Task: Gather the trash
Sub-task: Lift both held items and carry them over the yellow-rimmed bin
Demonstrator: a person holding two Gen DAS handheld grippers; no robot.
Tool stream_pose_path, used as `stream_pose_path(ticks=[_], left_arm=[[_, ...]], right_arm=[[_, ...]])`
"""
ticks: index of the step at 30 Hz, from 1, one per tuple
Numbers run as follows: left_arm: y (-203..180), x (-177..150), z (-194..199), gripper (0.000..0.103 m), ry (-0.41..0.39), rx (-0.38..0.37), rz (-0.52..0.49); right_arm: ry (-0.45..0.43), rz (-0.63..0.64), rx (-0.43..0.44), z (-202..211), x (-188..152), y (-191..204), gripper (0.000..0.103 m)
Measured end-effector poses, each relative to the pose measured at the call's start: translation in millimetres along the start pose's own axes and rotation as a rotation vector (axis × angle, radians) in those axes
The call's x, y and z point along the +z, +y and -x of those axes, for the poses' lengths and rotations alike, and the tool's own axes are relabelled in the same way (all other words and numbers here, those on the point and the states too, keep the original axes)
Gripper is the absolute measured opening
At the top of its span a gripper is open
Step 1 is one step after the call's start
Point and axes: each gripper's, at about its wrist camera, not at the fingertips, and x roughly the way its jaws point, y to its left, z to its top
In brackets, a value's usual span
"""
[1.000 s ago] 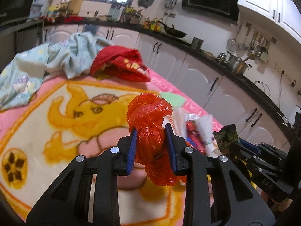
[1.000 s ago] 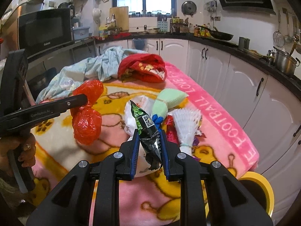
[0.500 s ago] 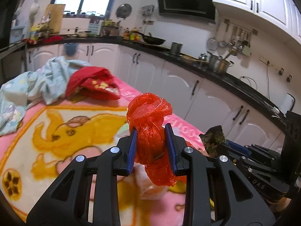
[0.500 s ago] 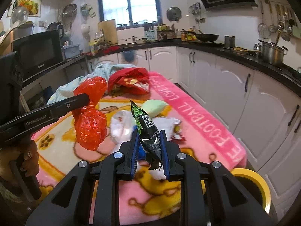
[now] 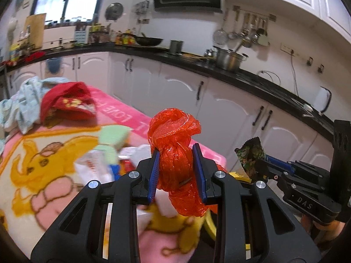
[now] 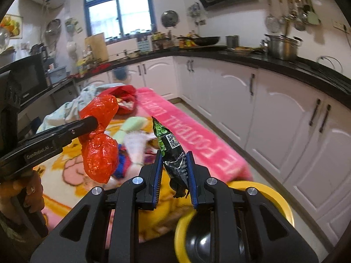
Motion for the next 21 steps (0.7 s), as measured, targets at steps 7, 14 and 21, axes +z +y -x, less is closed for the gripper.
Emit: stream_pose_path(ticks=[7,14,21], left_arm=[[-40,-11,-27,0.022,0.037,-0.07,-0.044],[-74,-22,-59,0.022,0.096,-0.134,-0.079],[-102,-43,-88,0.022,0.165,-0.189,-0.11]], right_arm=[[0.014,-0.093,-0.078,15,-26,-49,0.021],[0.03,-0.156,-0.168,31,-58,-90,0.021],[0.093,-0.221,-0.183,29,-86,-115,0.021]])
